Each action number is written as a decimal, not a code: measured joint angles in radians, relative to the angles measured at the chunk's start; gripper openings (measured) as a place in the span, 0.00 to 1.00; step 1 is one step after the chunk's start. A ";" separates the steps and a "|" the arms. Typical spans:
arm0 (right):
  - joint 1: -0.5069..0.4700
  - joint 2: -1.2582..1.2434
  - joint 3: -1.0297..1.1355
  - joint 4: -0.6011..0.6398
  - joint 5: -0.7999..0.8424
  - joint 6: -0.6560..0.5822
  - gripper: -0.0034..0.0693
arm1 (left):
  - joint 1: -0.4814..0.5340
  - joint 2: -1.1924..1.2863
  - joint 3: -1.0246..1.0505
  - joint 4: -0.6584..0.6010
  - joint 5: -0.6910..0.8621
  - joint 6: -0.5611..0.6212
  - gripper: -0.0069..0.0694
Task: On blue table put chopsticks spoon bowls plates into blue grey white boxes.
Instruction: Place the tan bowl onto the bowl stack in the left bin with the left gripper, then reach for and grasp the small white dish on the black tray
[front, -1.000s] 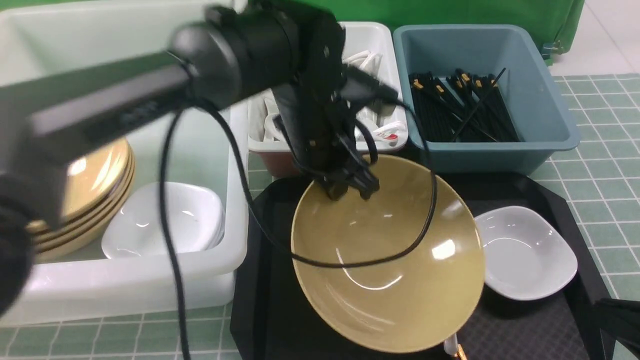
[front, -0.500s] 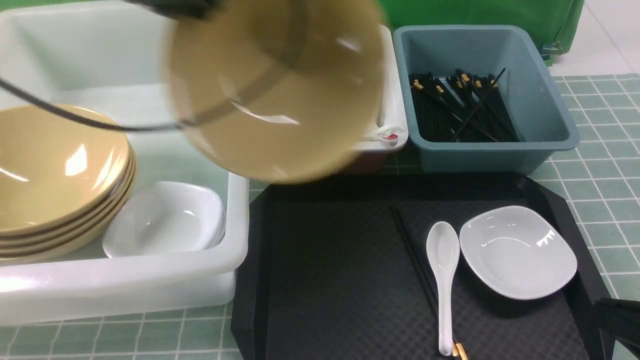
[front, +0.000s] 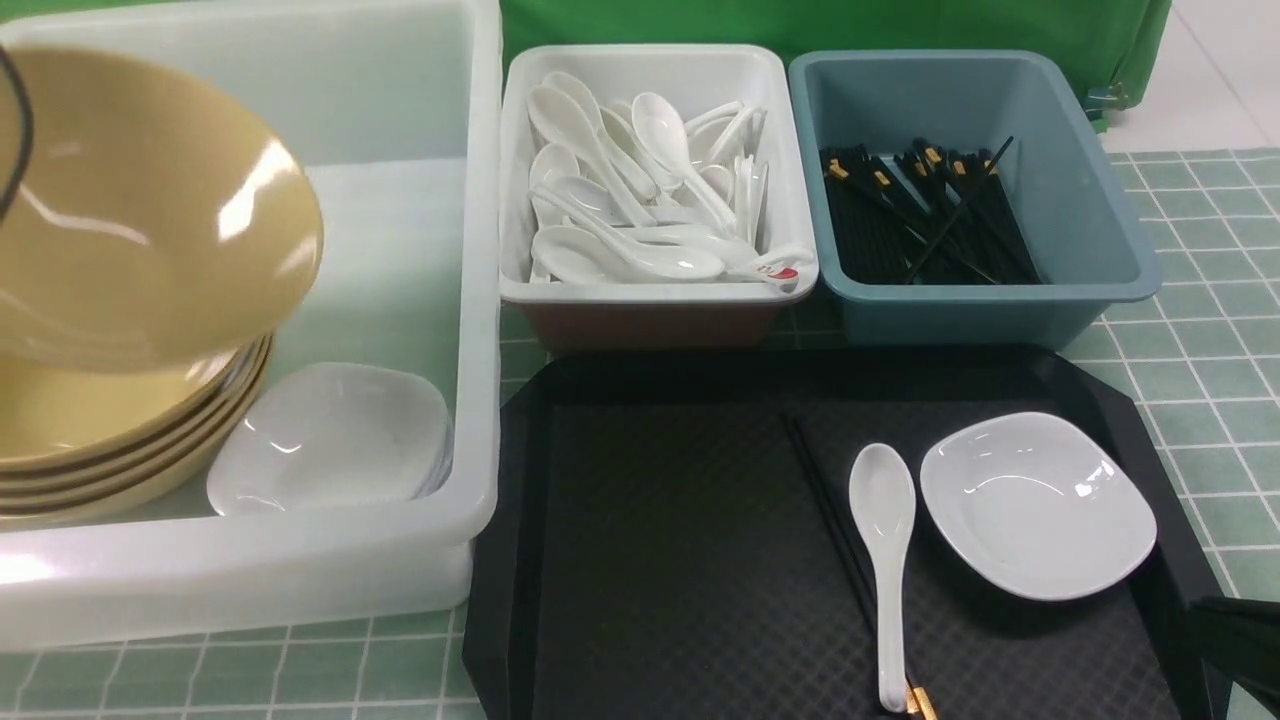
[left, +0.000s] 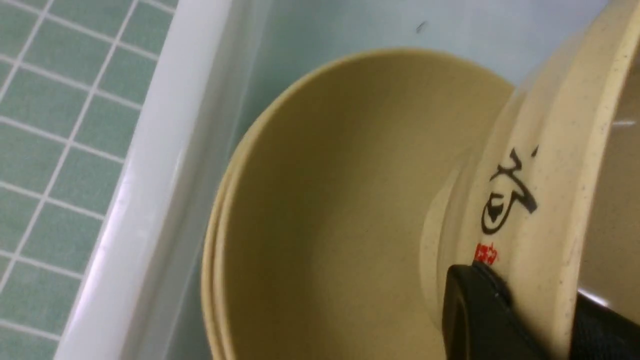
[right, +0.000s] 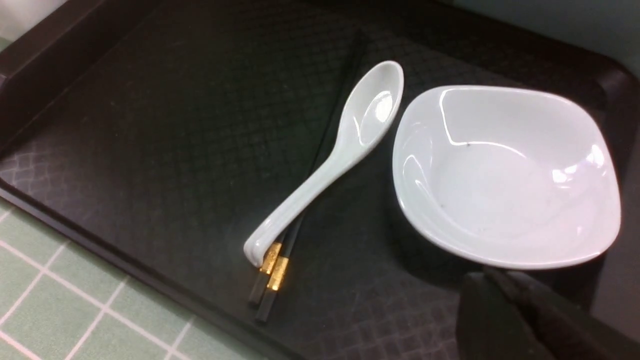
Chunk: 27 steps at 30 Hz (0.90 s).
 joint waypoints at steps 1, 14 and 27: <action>0.000 0.000 0.000 0.000 0.000 0.000 0.13 | 0.000 0.000 0.024 0.012 -0.018 -0.016 0.10; 0.001 0.011 0.000 0.000 -0.001 0.001 0.15 | 0.004 -0.040 0.164 0.048 -0.116 -0.045 0.66; 0.001 0.188 -0.035 0.004 0.019 0.149 0.45 | -0.035 -0.378 0.164 0.031 -0.065 -0.049 0.77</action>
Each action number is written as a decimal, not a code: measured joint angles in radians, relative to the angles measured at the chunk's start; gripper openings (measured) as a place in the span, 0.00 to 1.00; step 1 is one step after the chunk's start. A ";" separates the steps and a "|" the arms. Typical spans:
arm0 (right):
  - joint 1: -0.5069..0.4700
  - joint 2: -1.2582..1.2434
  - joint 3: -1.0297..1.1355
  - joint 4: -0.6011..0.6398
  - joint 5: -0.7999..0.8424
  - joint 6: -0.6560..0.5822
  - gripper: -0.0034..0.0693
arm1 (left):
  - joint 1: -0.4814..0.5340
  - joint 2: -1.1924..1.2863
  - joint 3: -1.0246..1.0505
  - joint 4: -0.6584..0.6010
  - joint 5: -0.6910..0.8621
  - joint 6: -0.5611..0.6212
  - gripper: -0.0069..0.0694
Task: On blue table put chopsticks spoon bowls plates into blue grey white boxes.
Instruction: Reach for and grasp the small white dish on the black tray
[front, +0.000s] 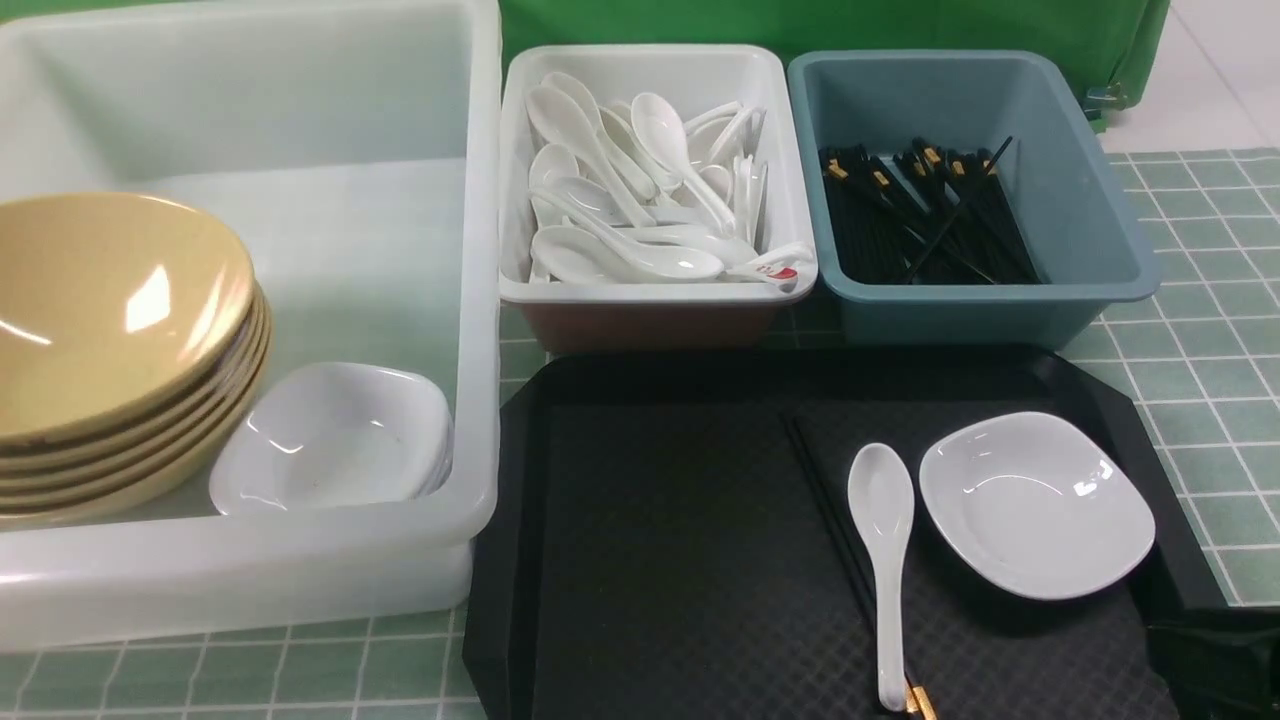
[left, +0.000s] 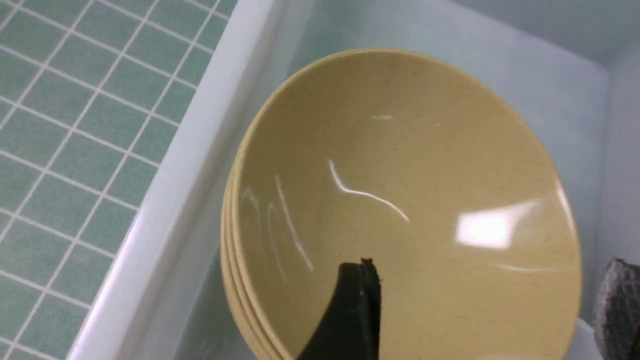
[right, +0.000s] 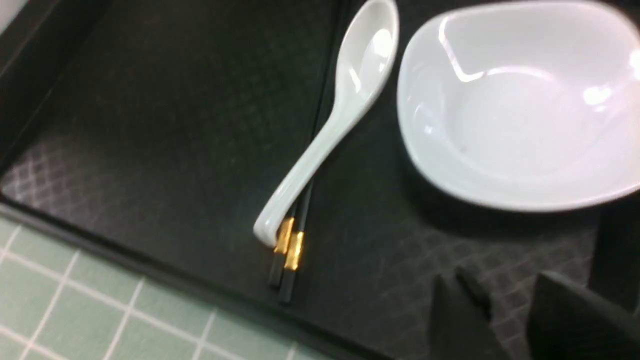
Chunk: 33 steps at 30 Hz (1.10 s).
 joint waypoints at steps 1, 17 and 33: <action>0.000 0.028 -0.019 0.000 0.011 0.005 0.50 | -0.027 -0.029 0.002 -0.015 0.001 0.001 0.73; 0.007 0.717 -0.336 0.000 -0.126 0.010 0.57 | -0.536 -0.399 0.575 -0.106 -0.127 0.223 0.11; 0.073 0.869 -0.647 -0.333 0.070 0.278 0.74 | -0.536 -0.644 0.808 -0.130 -0.321 0.202 0.09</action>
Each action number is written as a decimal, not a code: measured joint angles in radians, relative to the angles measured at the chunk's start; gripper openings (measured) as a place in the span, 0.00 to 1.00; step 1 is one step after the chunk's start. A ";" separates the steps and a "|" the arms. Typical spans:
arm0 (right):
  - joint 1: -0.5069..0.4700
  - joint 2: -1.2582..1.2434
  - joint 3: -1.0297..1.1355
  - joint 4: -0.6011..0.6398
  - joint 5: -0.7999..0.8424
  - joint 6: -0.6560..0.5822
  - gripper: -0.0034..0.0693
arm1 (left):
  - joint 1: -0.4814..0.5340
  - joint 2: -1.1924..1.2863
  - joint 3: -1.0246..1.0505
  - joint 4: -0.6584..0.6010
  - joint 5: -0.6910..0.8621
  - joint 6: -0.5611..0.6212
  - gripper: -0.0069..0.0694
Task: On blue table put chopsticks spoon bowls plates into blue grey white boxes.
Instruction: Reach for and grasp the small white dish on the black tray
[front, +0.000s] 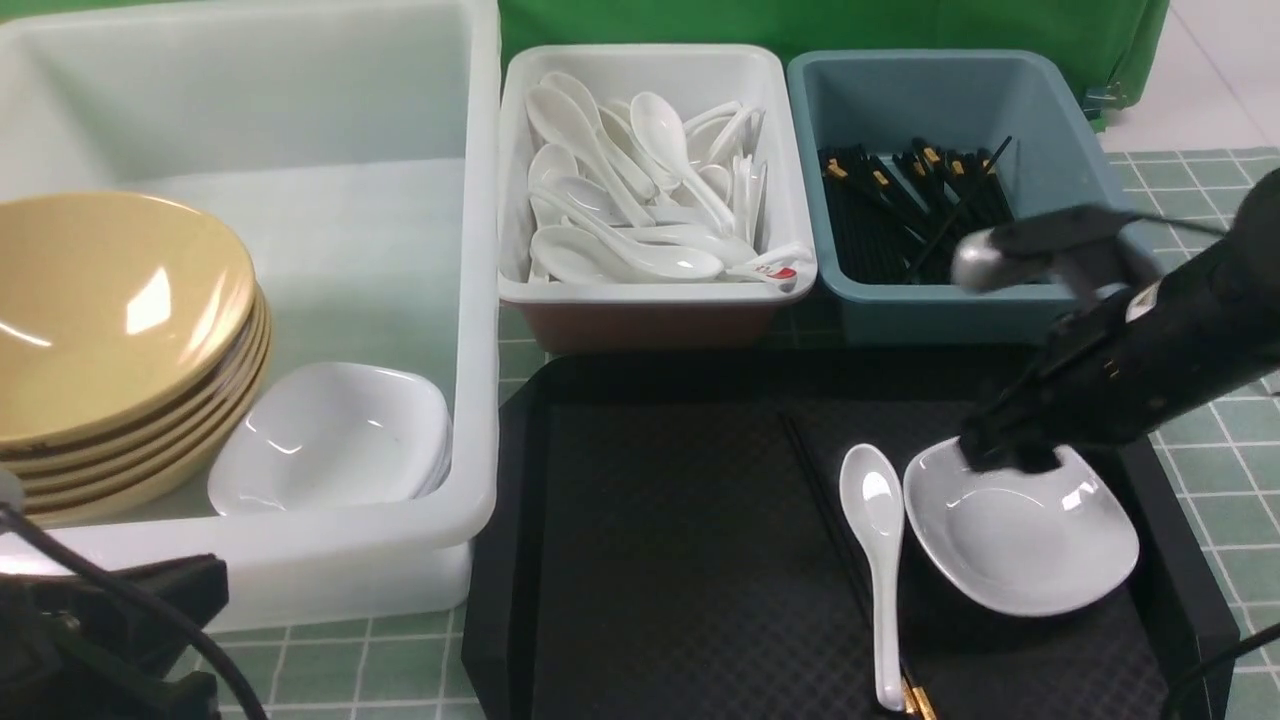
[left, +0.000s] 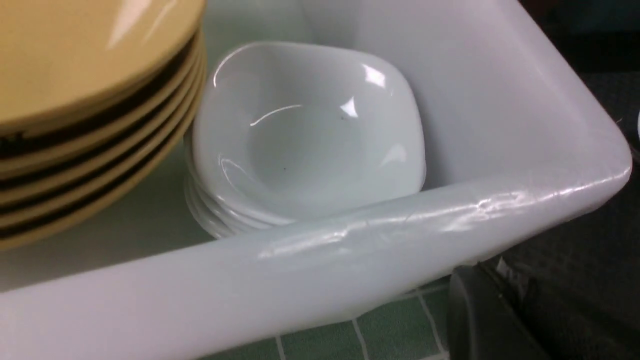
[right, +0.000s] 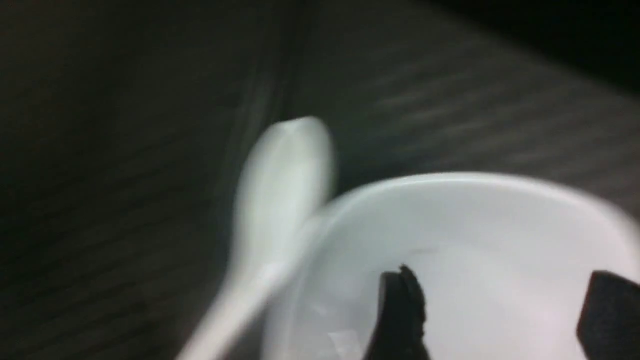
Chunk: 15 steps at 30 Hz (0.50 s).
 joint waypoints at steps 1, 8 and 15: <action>-0.014 0.006 0.001 -0.015 0.000 0.015 0.76 | 0.000 -0.009 0.001 0.003 -0.005 -0.001 0.09; -0.022 0.123 0.040 -0.032 -0.030 0.049 0.75 | 0.000 -0.088 0.004 0.016 -0.064 -0.003 0.10; -0.011 0.143 0.039 -0.034 -0.060 0.044 0.47 | 0.000 -0.194 0.029 0.079 -0.085 -0.011 0.10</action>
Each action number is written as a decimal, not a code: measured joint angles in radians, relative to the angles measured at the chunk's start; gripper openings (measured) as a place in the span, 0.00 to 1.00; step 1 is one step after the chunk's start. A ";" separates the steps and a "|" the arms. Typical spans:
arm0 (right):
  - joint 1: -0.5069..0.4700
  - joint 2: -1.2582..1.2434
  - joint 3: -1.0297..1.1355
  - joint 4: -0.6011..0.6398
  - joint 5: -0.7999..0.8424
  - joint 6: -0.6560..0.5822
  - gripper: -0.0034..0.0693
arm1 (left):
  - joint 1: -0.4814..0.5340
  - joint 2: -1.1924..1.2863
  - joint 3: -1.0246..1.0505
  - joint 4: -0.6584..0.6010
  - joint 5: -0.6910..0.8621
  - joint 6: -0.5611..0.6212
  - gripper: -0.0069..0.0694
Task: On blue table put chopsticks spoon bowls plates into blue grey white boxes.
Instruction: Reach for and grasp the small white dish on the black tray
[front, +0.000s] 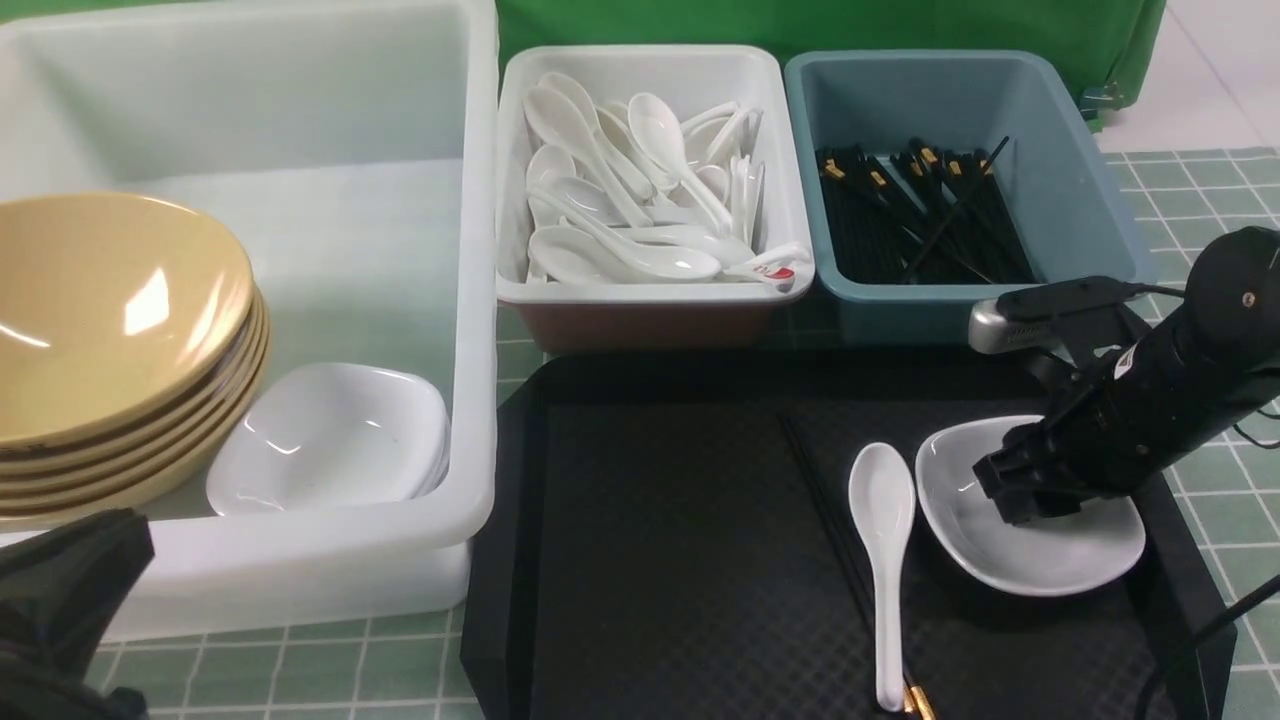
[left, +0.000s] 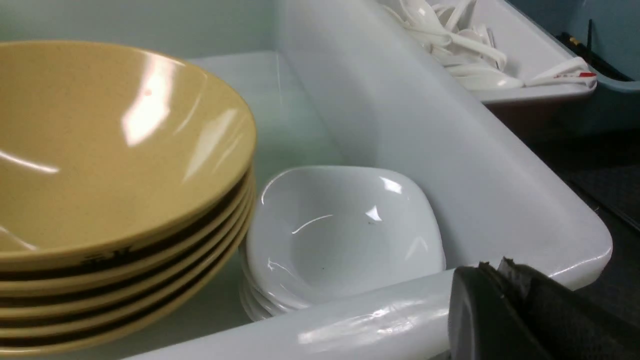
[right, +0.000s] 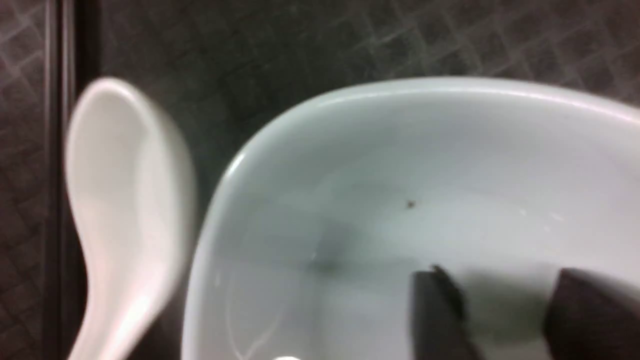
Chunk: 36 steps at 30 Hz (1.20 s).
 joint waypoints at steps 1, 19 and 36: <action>0.000 -0.002 0.000 0.000 0.004 0.000 0.41 | 0.000 -0.017 0.005 0.010 -0.008 -0.001 0.10; 0.008 -0.038 -0.086 -0.153 -0.117 -0.088 0.88 | 0.000 -0.067 0.037 0.060 -0.103 -0.002 0.10; 0.008 0.022 -0.110 -0.157 0.074 -0.096 0.36 | 0.000 -0.067 0.044 0.063 -0.118 -0.002 0.10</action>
